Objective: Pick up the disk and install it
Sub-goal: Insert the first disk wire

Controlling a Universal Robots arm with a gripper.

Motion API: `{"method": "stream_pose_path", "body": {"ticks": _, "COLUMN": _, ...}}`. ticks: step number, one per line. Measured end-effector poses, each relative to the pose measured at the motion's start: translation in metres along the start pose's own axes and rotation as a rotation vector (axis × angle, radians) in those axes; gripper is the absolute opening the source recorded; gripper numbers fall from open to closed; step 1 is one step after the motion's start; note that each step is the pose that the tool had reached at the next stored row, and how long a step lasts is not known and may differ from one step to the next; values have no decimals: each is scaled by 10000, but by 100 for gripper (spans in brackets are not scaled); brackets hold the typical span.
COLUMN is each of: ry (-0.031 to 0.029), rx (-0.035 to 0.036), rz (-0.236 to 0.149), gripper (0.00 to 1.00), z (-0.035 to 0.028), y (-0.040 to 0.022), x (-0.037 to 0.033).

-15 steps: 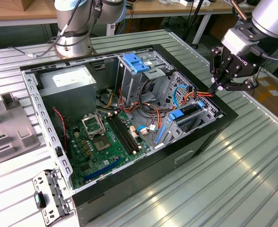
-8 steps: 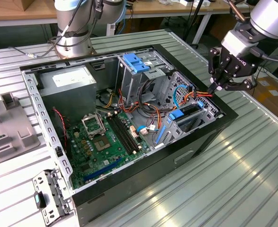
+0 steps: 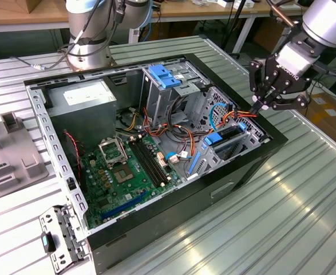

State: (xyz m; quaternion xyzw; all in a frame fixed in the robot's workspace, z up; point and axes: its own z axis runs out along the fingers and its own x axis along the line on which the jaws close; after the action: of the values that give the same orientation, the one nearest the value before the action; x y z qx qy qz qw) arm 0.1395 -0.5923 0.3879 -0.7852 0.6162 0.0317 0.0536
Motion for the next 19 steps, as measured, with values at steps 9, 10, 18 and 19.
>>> {"method": "stream_pose_path", "body": {"ticks": 9, "ry": -70, "rx": -179, "rz": -1538, "gripper": 11, "z": 1, "y": -2, "x": 0}}
{"method": "stream_pose_path", "body": {"ticks": 10, "ry": -75, "rx": -193, "rz": -1651, "gripper": 11, "z": 1, "y": -2, "x": 1}}
{"method": "stream_pose_path", "body": {"ticks": 18, "ry": -119, "rx": -307, "rz": -2632, "gripper": 11, "z": 1, "y": -3, "x": 1}}
{"method": "stream_pose_path", "body": {"ticks": 19, "ry": -124, "rx": -318, "rz": -2730, "gripper": 11, "z": 1, "y": -3, "x": 1}}
